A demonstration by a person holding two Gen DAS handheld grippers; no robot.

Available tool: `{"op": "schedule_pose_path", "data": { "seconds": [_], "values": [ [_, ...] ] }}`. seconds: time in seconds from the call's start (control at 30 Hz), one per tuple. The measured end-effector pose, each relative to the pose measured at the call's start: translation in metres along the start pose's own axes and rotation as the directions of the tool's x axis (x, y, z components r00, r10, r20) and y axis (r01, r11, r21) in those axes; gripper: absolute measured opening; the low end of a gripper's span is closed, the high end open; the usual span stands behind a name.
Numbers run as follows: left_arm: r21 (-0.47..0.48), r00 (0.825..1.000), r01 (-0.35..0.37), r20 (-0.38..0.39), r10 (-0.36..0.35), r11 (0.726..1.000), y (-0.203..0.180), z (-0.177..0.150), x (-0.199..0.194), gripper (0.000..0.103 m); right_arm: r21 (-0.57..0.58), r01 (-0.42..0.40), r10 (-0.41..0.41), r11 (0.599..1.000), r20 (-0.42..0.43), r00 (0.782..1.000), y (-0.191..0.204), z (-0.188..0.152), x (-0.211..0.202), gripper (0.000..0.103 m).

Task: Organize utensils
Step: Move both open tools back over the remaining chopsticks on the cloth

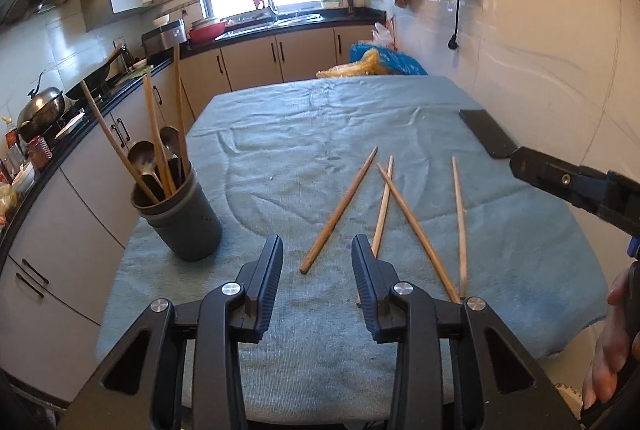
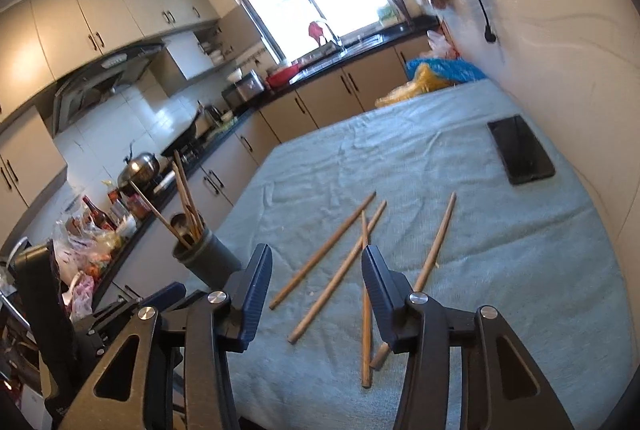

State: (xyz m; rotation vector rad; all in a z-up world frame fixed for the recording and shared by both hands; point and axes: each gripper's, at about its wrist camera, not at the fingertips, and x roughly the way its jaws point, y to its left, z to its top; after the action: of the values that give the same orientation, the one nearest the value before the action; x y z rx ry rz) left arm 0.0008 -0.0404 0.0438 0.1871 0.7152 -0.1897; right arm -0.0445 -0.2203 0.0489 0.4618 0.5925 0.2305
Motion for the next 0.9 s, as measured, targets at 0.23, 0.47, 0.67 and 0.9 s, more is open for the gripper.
{"op": "schedule_pose_path", "data": {
  "seconds": [0.23, 0.47, 0.67, 0.9],
  "values": [
    [-0.004, 0.999, -0.002, -0.045, 0.002, 1.000, 0.006, 0.001, 0.030, 0.038, 0.002, 0.055, -0.055, 0.998, -0.045, 0.997, -0.006, -0.002, 0.021, 0.057],
    [-0.009, 0.997, 0.015, -0.076, -0.016, 1.000, 0.010, -0.002, 0.048, 0.039, 0.021, 0.107, -0.105, 0.994, -0.074, 0.992, -0.016, -0.002, 0.033, 0.060],
    [-0.005, 0.995, 0.011, -0.097, -0.012, 1.000, 0.012, -0.010, 0.058, 0.040, 0.018, 0.109, -0.106, 0.994, -0.115, 0.988, -0.022, -0.011, 0.044, 0.060],
    [-0.003, 0.993, 0.012, -0.118, -0.013, 1.000, 0.012, -0.011, 0.071, 0.040, 0.035, 0.126, -0.120, 0.991, -0.139, 0.983, -0.032, -0.012, 0.052, 0.060]
  ]
}}
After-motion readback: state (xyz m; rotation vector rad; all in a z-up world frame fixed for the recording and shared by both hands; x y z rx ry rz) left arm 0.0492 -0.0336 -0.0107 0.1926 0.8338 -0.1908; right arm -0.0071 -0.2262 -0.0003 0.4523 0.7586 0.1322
